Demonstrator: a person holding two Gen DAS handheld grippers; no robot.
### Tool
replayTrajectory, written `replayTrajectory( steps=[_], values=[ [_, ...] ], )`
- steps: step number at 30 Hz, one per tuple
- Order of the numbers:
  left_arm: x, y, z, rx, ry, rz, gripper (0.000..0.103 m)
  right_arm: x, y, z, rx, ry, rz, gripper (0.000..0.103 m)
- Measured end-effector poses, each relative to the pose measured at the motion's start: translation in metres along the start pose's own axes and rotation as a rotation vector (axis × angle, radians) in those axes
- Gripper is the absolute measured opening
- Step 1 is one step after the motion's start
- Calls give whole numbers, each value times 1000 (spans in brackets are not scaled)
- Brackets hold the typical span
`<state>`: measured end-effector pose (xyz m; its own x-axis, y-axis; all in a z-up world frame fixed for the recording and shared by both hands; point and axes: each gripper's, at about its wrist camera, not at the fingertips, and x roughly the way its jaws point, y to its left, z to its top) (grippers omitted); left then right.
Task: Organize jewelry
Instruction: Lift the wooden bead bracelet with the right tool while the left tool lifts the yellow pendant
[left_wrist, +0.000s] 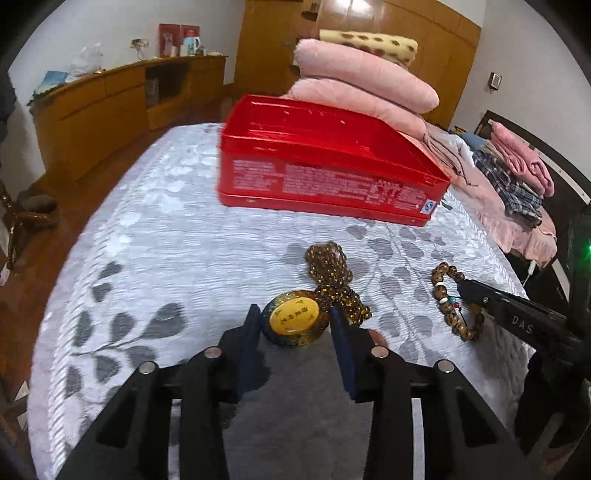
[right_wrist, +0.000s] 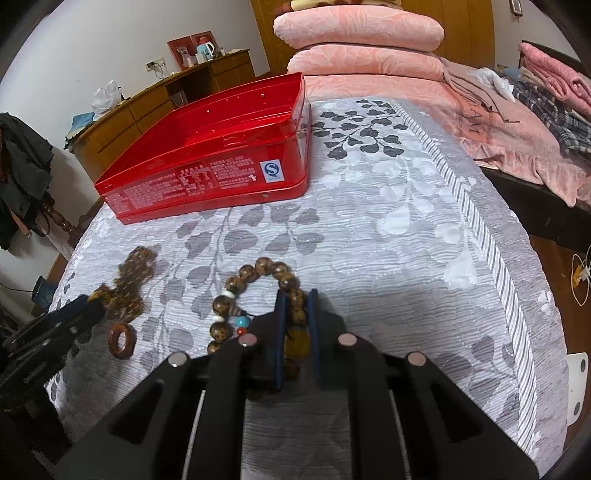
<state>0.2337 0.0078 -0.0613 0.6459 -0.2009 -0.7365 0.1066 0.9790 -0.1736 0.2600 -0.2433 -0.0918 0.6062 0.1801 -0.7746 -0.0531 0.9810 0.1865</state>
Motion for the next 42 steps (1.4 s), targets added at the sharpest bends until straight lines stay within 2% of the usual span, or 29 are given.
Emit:
replayTrajectory(
  steps=[9,13,16,20,21,22,24,27,31,34,35,36,42],
  values=[
    [5,13,-4,-15,36,51,39,-1,0,-1,-1,7,18,14],
    [9,7,-2,12,35,55,48,-2,0,-3,-14,11,21,14],
    [11,3,-2,30,31,63,49,-2,2,-4,-24,9,8,11],
    [9,6,-2,19,14,44,42,-5,2,-5,-22,4,12,10],
    [7,9,-2,7,10,34,35,-6,2,-5,-19,2,19,10],
    [5,10,-1,1,-1,43,16,-8,2,-5,-15,-1,29,10],
    [-8,17,5,-32,-42,-11,6,-13,2,-4,-14,-11,38,10],
    [-19,19,9,-30,-64,-25,5,-21,5,-1,-22,-31,45,10],
    [-14,13,7,7,-29,-16,5,-27,9,-1,-33,-38,46,10],
    [-9,10,3,18,-5,-1,24,-28,6,-3,-30,-31,41,10],
    [-7,9,2,22,-1,3,37,-28,5,-4,-29,-29,38,10],
    [-5,8,0,29,5,17,45,-28,3,-5,-28,-24,34,10],
    [12,-5,6,106,21,37,57,-23,1,-15,-25,14,46,10]
  ],
)
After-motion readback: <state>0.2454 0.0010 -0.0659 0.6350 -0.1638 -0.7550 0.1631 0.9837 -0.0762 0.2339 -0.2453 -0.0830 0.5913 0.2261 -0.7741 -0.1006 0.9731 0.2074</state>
